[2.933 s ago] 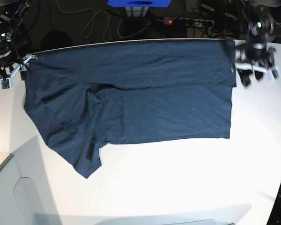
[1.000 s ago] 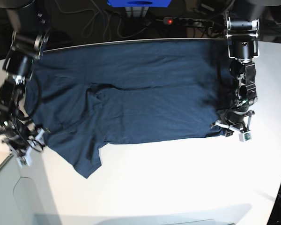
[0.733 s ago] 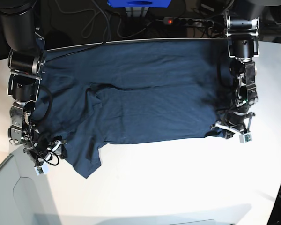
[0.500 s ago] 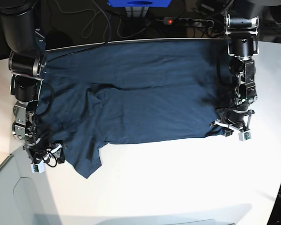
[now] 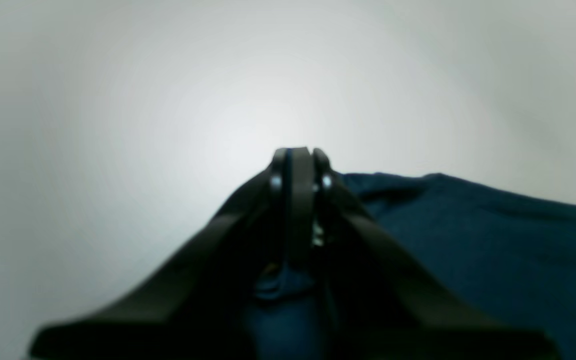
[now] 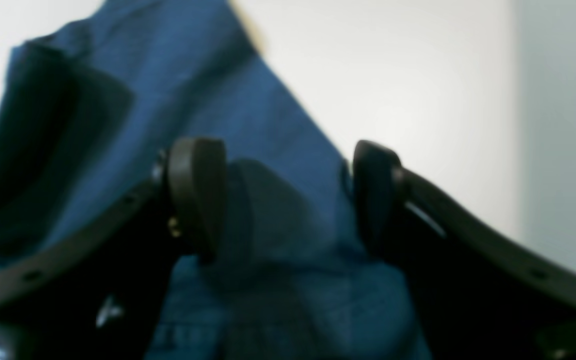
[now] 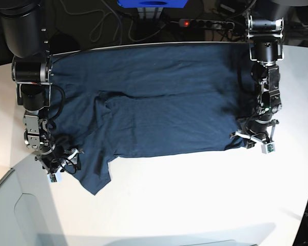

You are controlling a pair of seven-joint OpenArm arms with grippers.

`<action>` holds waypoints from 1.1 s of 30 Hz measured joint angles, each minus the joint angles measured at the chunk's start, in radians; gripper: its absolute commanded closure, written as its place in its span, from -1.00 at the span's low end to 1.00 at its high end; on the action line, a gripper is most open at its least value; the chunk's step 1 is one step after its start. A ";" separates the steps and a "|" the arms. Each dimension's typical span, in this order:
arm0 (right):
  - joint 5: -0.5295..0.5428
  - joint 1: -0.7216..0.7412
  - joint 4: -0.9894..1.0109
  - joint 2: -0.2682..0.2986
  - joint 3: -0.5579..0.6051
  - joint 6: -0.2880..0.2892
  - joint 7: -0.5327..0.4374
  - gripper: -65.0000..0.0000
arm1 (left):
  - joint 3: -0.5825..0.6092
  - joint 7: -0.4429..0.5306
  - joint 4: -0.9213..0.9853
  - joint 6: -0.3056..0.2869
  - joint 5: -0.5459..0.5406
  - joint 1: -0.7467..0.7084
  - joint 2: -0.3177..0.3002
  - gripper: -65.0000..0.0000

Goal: Fold the T-shirt properly
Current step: 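Reach both grippers to the hem corners of the shirt and pinch them, then lift the hem with both grippers and fold it toward the collar edge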

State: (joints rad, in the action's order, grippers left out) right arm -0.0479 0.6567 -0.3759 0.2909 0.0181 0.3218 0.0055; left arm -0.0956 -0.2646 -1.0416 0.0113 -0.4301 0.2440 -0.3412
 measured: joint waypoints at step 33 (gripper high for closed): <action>0.002 -0.334 -0.569 -0.003 -0.267 0.005 0.077 1.00 | -0.068 0.000 -0.333 0.001 -0.007 -0.189 0.006 1.00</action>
State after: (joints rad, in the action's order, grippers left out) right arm -0.0456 0.3225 -0.9451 0.2878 -0.2493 0.3271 0.0830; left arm -0.1638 -0.2649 -1.3746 0.0120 -0.4374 0.0551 -0.3355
